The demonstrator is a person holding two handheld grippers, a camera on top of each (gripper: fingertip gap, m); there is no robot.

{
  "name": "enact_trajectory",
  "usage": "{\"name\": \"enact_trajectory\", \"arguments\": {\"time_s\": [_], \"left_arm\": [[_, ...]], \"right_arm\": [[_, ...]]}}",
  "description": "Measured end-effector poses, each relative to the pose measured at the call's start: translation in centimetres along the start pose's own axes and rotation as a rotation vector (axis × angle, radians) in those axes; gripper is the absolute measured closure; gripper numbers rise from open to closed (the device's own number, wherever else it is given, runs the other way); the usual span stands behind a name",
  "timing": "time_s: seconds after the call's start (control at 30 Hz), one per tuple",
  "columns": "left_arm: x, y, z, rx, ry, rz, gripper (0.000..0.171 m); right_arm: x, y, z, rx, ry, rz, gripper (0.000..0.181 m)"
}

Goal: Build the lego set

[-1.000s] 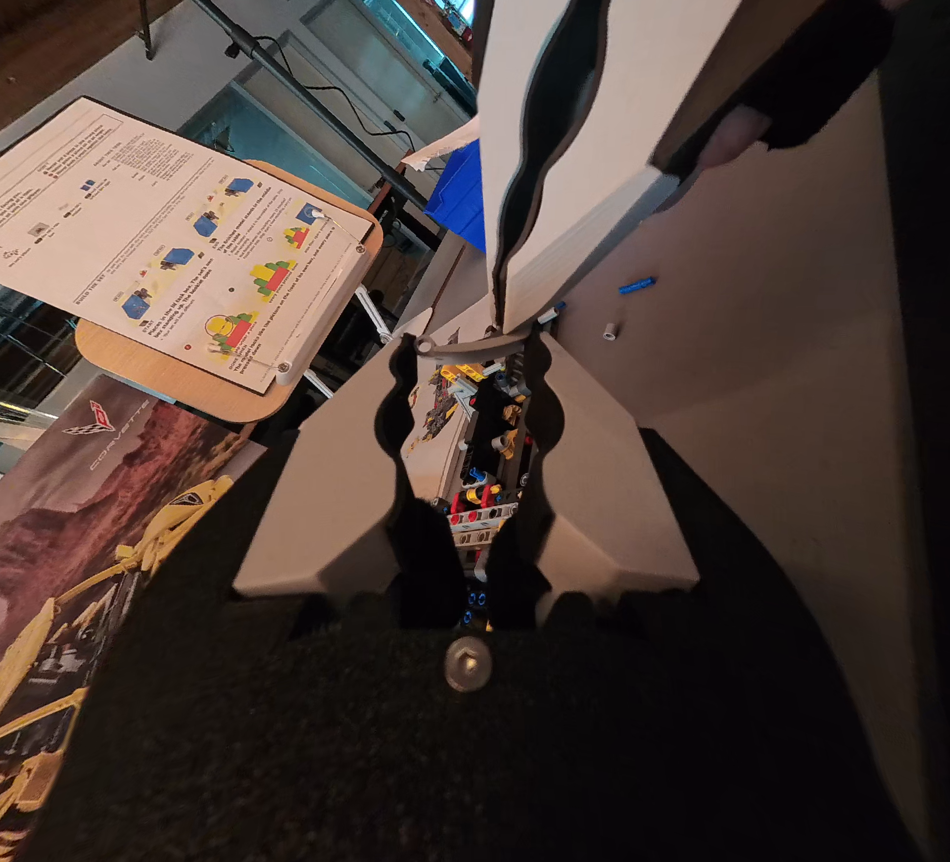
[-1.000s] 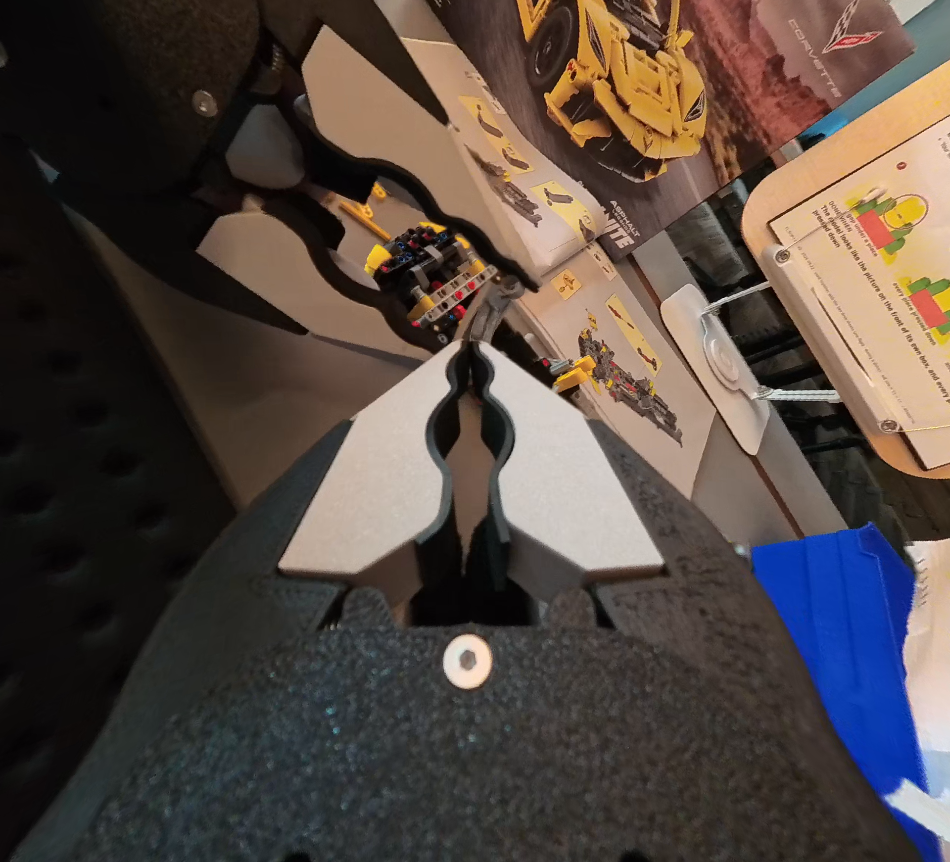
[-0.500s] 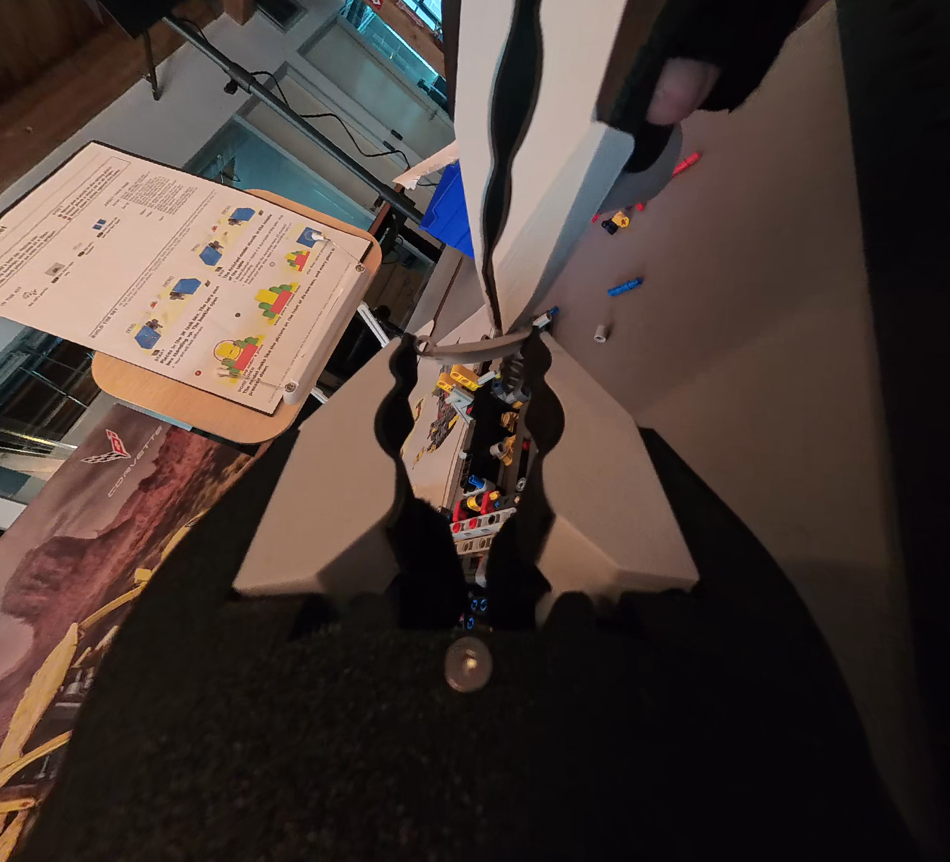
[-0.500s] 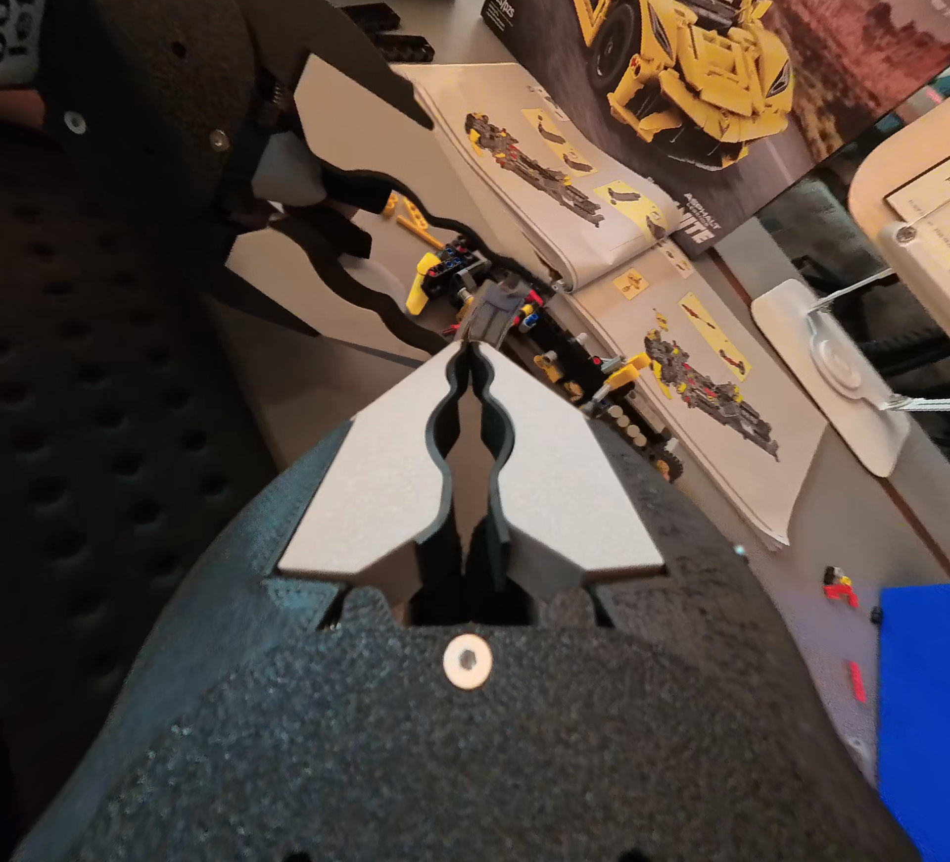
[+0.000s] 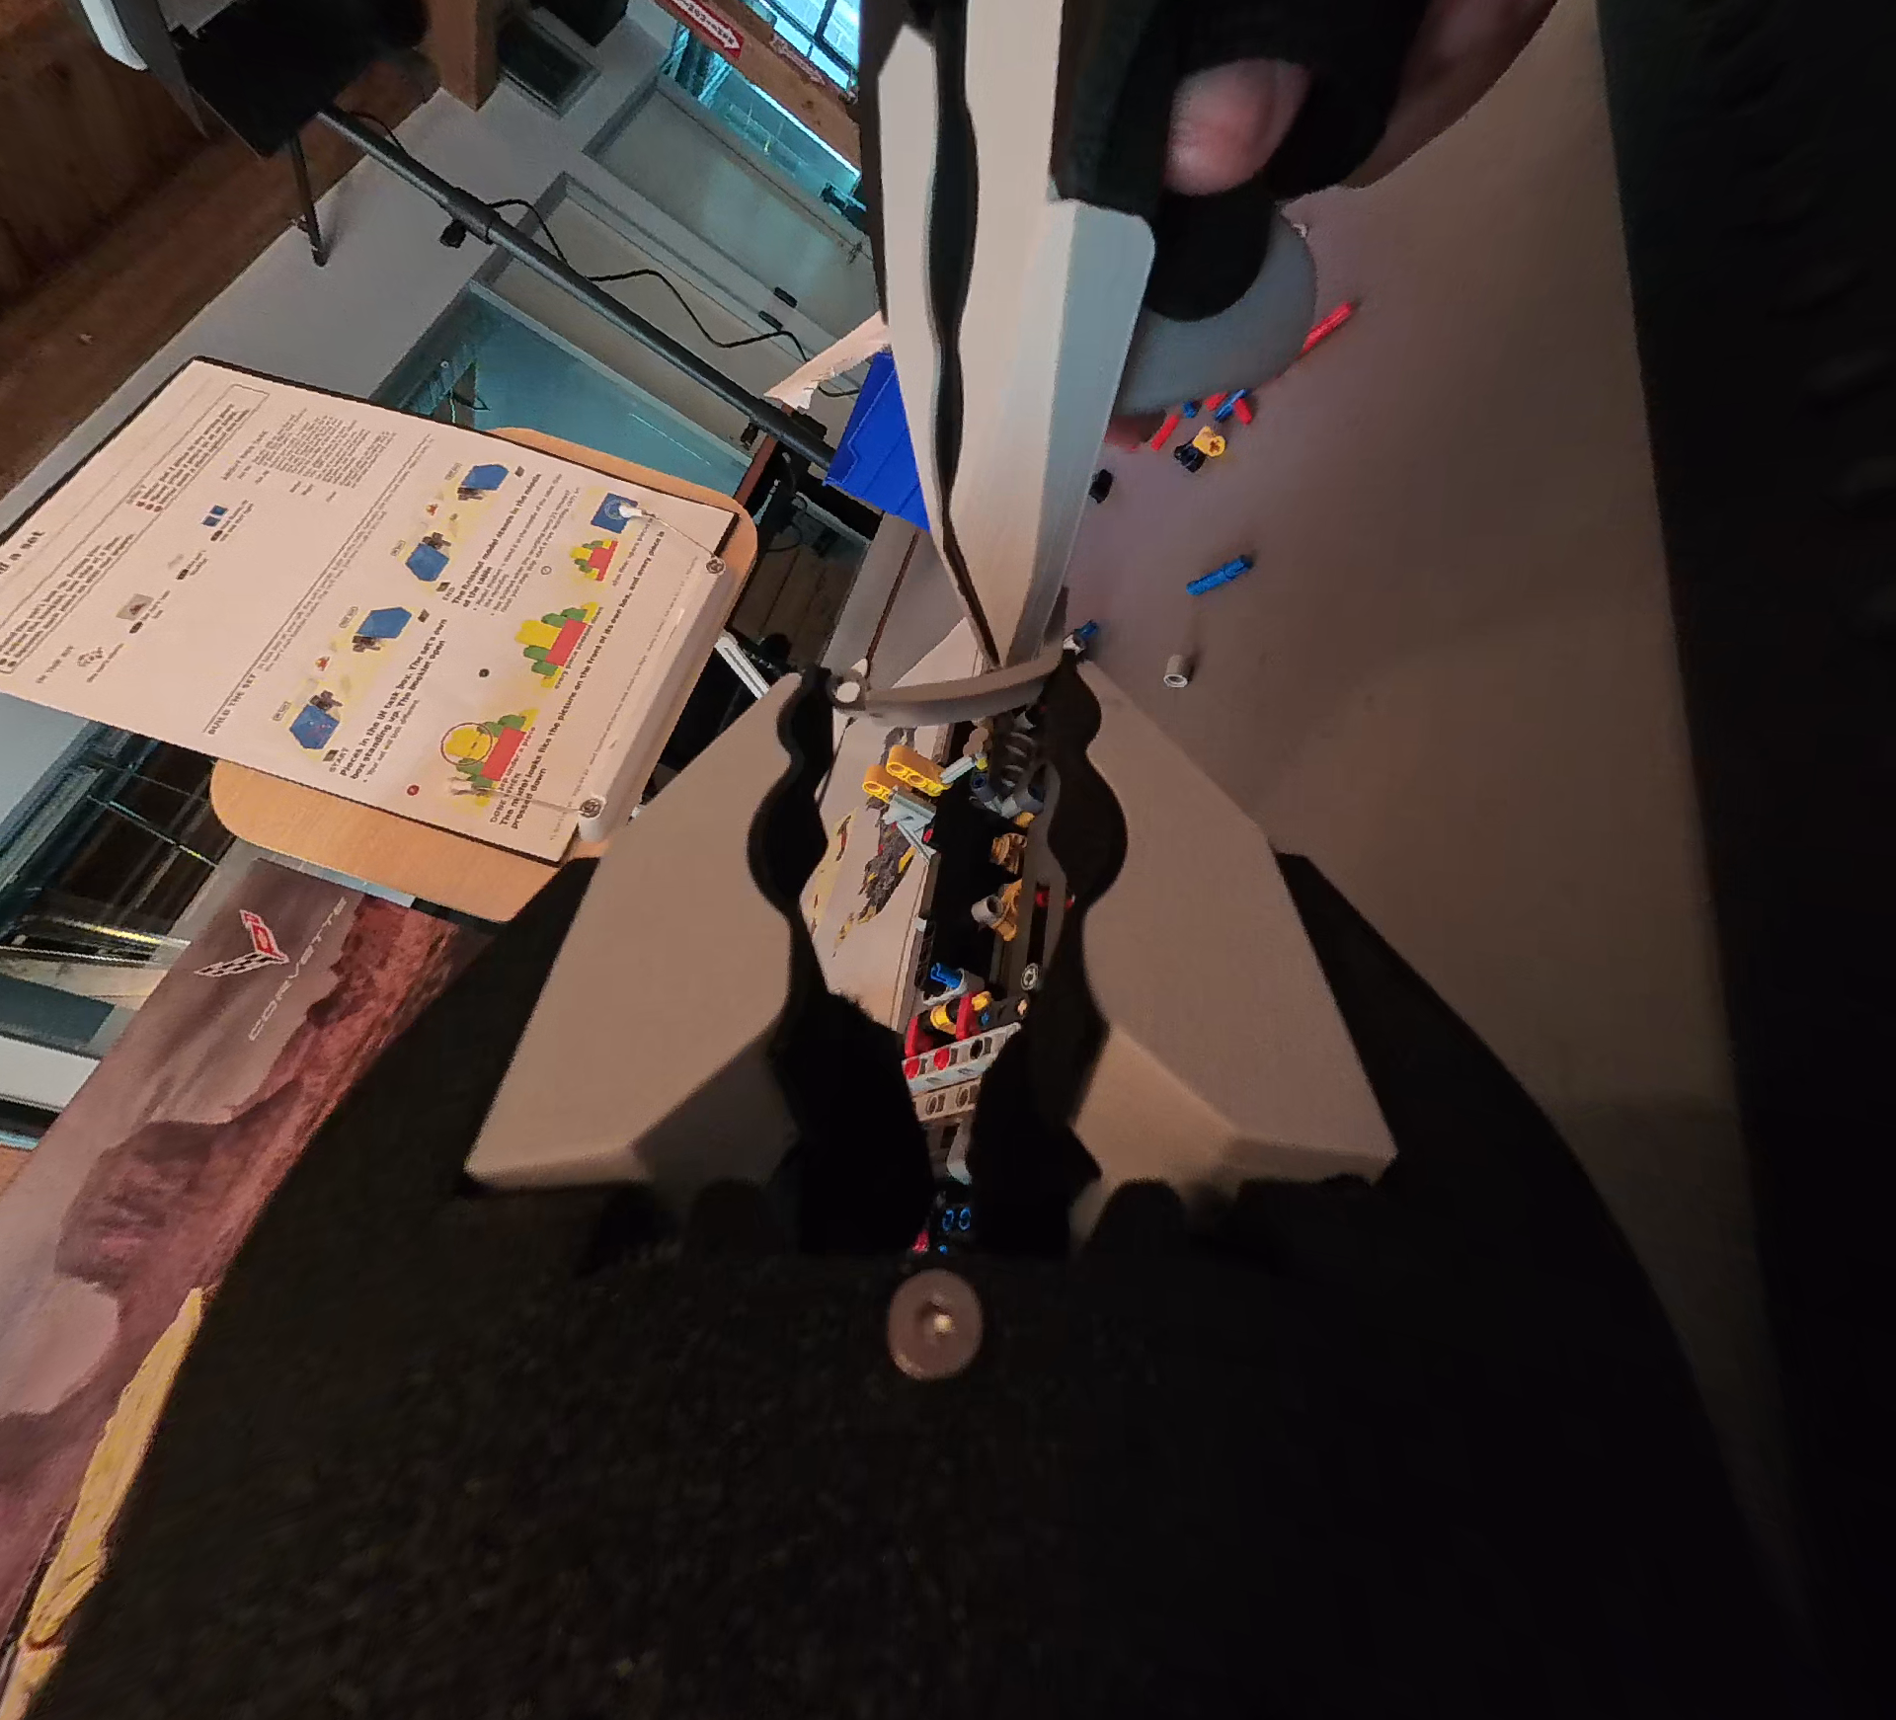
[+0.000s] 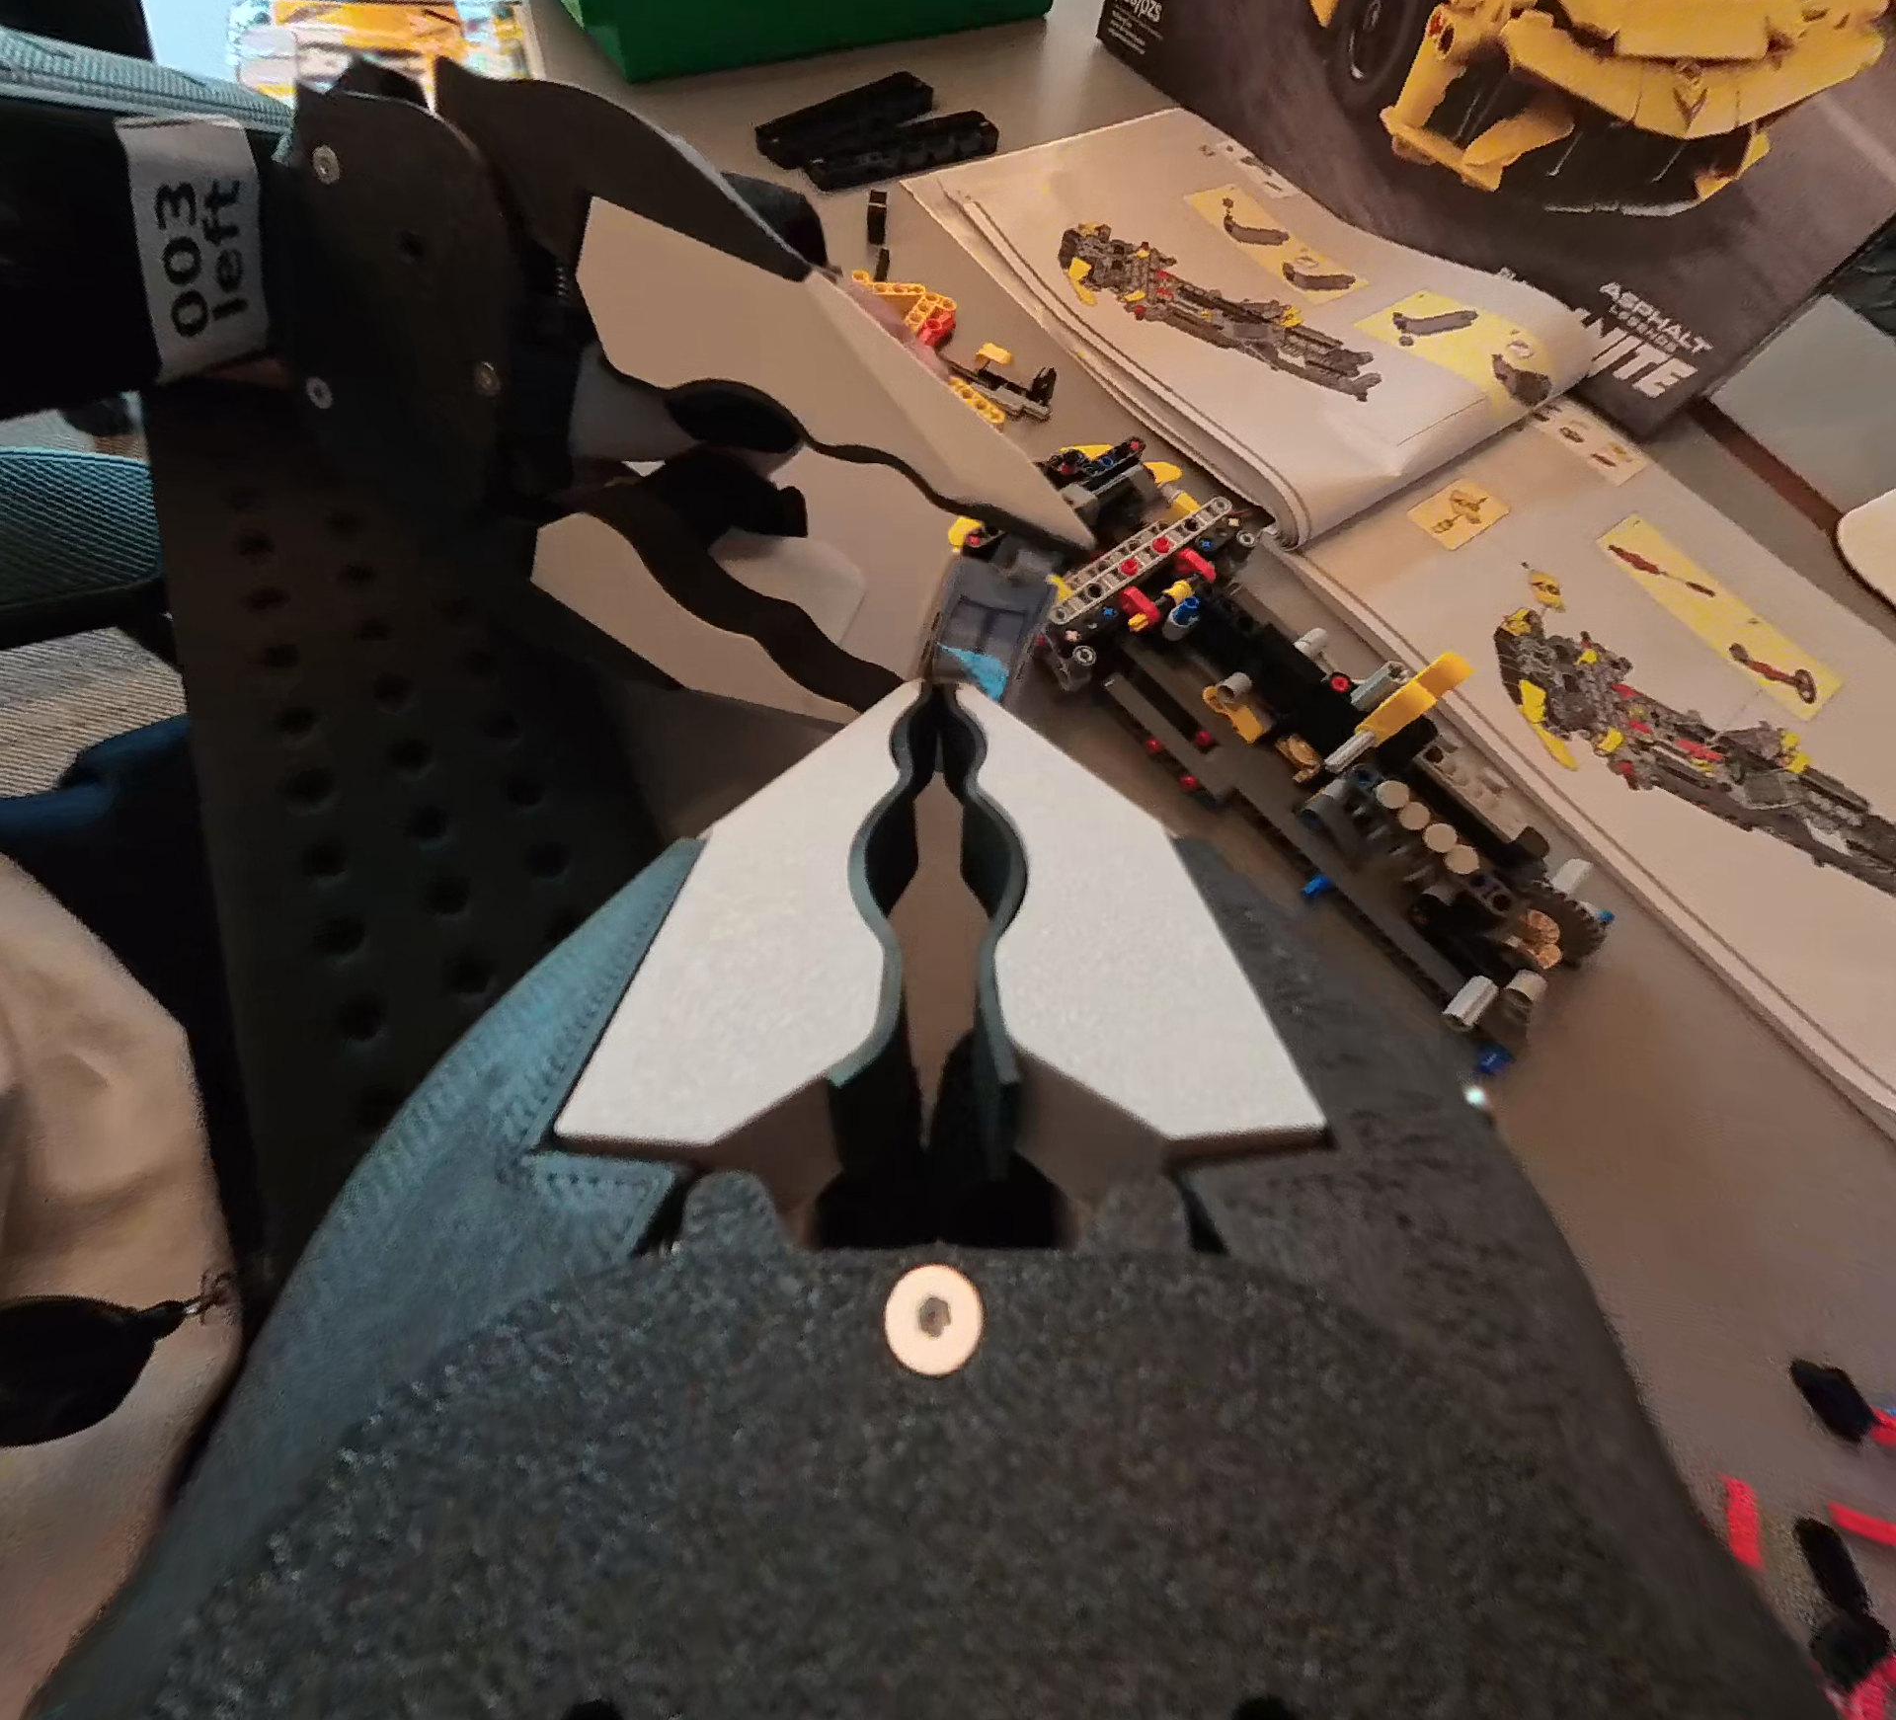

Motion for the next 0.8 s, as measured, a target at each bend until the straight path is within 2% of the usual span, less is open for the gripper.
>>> {"name": "enact_trajectory", "arguments": {"time_s": [0.6,0.8], "left_arm": [[0.1,0.0,-0.3,0.014,-0.016,-0.003,0.133],[0.2,0.0,-0.5,0.021,-0.022,-0.003,0.133]], "right_arm": [[1.4,0.1,0.4,0.008,-0.19,-0.19,0.177],[2.2,0.0,0.8,0.01,-0.301,-0.318,0.175]]}}
Point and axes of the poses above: each gripper's, where its closed fingertips meet, y back along the fingers, z out of its underside, x = y × z across the jaws, the point moved 8 cm from there along y, back along the fingers, and after that the axes turned 10 degrees about -y, right-handed, at the moved point
